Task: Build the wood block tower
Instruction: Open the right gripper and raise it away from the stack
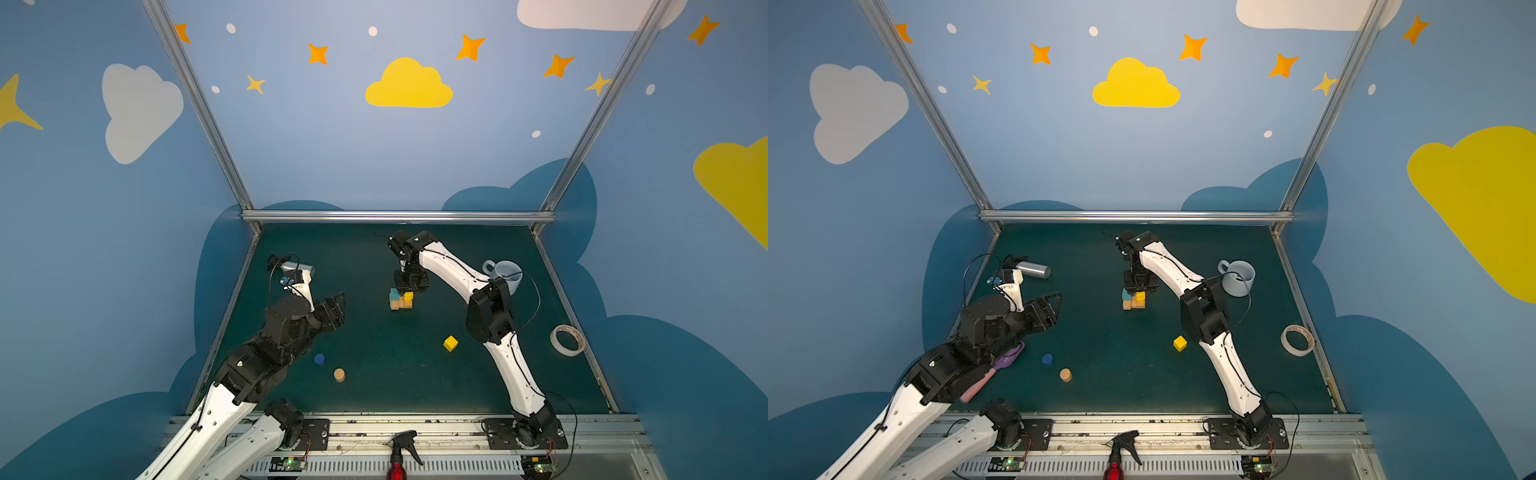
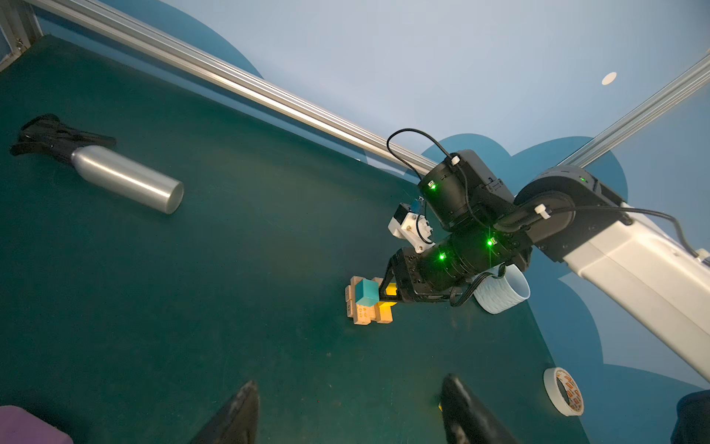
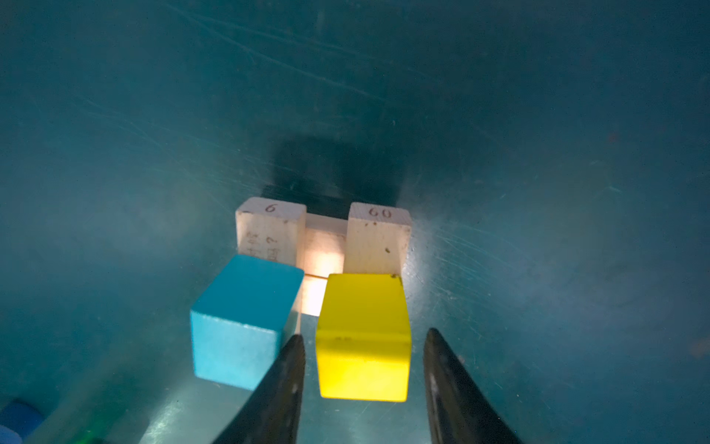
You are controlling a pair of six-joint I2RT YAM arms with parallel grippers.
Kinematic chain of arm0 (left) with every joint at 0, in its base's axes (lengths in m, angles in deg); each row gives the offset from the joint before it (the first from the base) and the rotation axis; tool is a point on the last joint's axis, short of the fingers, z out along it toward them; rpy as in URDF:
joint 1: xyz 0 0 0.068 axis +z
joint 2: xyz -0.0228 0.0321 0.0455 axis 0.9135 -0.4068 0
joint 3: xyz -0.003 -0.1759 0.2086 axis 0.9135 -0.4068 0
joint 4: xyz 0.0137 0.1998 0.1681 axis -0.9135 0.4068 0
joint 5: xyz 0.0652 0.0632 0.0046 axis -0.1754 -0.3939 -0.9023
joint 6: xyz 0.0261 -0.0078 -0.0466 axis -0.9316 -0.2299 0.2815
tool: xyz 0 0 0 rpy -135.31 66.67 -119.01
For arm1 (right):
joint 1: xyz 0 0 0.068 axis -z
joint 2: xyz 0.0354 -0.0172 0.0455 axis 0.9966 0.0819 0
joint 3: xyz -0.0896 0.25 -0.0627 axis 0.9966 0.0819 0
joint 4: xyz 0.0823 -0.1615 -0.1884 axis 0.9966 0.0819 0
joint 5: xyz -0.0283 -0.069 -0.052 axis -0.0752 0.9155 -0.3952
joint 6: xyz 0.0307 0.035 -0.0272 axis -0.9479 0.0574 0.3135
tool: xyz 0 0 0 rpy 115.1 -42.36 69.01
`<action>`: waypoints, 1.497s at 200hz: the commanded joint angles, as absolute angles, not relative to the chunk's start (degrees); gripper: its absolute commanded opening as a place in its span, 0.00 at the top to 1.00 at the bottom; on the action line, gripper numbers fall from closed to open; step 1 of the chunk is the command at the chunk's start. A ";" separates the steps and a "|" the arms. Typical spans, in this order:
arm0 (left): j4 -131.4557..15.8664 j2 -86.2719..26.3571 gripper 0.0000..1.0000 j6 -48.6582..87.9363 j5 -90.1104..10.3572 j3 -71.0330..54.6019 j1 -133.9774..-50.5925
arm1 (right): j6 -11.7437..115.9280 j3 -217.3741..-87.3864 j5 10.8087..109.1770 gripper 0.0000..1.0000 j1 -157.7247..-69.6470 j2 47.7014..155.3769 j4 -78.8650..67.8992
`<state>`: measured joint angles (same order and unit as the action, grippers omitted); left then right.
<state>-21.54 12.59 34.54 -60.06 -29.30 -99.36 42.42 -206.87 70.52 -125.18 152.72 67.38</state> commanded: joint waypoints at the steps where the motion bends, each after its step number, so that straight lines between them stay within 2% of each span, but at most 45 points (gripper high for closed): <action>1: -21.51 12.90 0.26 33.71 -59.90 -29.60 -99.01 | 41.67 -208.44 71.41 0.44 -125.71 152.54 69.45; 31: -21.64 12.72 0.26 33.71 -59.88 -29.76 -99.08 | 41.75 -208.38 73.19 0.37 -126.00 151.16 70.30; 138: -23.06 10.24 0.27 33.84 -58.53 -29.57 -98.96 | 41.31 -205.51 75.76 0.33 -127.31 143.95 71.84; 197: -25.84 1.86 0.27 34.53 -54.28 -28.24 -98.48 | 43.73 -192.66 67.74 0.29 -126.37 131.39 61.76; 228: -29.18 -6.64 0.26 35.05 -48.28 -27.08 -96.93 | 44.17 -180.33 57.70 0.34 -122.54 124.37 50.13; 262: -33.81 -17.22 0.26 35.88 -41.94 -25.20 -94.66 | 44.52 -172.68 49.82 0.40 -118.72 122.33 41.34; 281: -34.12 -24.07 0.28 35.65 -38.98 -22.26 -93.91 | 44.69 -170.45 47.81 0.47 -117.19 122.37 38.52; 299: -31.82 -30.53 0.34 34.67 -35.11 -17.89 -93.44 | 44.78 -168.89 46.62 0.49 -115.79 122.82 36.82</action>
